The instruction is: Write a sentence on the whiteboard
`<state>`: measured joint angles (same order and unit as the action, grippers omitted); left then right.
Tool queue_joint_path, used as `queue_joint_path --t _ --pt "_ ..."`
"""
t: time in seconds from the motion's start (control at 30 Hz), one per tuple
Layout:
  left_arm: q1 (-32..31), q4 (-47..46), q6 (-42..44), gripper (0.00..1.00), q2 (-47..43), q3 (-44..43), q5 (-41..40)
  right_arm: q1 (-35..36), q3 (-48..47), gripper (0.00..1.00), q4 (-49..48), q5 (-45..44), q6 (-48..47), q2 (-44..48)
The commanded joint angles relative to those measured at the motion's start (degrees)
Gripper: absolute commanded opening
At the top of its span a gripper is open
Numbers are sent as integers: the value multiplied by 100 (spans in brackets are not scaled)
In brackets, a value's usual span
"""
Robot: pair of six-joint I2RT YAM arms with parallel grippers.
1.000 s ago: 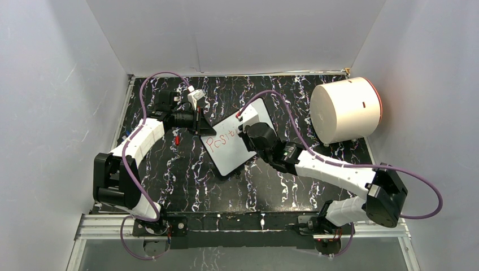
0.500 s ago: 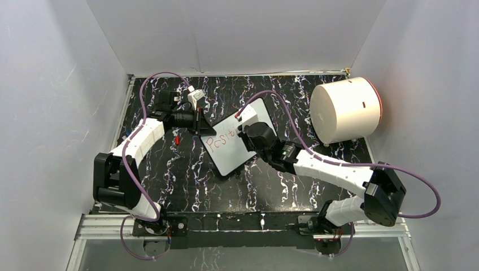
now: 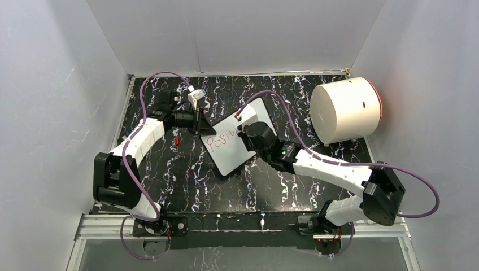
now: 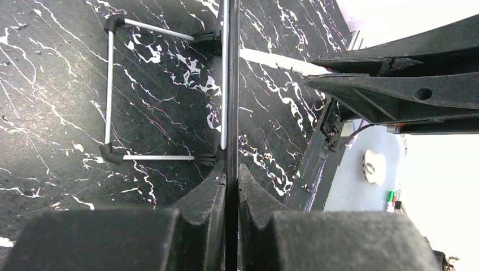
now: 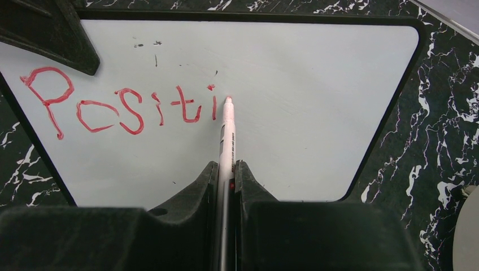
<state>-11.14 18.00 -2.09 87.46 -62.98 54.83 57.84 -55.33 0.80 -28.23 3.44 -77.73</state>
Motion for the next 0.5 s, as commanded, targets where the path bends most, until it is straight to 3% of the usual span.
queue_joint_path --t 0.0,0.47 --pt "-110 466 103 0 210 102 -393 -45 -99 0 -14 47 78 -67" --pt "-108 468 104 0 209 118 -411 -45 11 0 325 0 124 68"
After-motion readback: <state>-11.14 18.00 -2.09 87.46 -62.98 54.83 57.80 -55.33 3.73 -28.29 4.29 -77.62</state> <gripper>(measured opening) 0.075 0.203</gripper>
